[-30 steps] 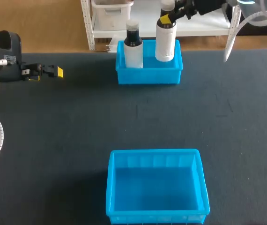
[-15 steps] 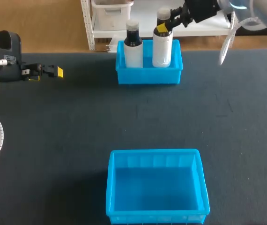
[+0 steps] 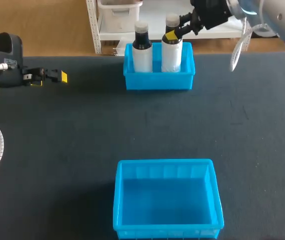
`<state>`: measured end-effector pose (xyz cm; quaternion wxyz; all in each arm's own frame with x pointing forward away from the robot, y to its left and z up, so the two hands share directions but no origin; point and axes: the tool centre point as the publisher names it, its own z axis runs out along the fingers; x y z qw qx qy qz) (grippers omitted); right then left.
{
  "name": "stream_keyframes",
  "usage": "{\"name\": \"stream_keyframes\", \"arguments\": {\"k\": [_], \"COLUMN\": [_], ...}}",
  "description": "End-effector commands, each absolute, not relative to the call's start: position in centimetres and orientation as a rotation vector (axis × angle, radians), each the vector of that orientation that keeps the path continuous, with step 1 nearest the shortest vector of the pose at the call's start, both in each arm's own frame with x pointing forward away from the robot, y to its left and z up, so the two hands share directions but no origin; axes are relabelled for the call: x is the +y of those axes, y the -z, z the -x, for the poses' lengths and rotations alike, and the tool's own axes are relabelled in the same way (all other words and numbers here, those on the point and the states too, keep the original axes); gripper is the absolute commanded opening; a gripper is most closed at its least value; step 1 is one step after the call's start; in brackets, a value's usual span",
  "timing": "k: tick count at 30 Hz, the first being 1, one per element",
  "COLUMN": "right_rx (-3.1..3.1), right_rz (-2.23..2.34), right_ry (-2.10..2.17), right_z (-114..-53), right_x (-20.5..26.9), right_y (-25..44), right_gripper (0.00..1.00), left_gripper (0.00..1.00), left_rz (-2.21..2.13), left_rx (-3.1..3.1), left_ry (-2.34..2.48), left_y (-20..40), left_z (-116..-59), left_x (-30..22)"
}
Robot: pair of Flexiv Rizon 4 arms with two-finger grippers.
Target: Pick up the bottle, and place it in the far bin if it is heavy, or in the near bin if it is light.
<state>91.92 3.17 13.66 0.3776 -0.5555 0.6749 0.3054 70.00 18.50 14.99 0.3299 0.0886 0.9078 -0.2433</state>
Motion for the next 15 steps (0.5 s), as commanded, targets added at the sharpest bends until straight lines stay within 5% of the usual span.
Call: {"name": "stream_keyframes", "arguments": {"k": [1, 15], "right_rx": [1.717, 1.726], "right_rz": [1.434, 1.460], "right_ry": [-0.811, -0.817], "right_z": [-92.97, -92.55], "right_x": [3.27, 3.69], "right_y": [-13.57, -12.69], "right_gripper": [0.00, 0.00], "left_gripper": [1.00, 1.00], "left_rz": [-0.232, -0.232], "left_rx": [2.374, 2.374], "left_ry": [0.636, 0.636], "left_y": [-14.99, -14.99], "left_z": [-70.00, -70.00], "left_x": [18.50, 18.50]}}
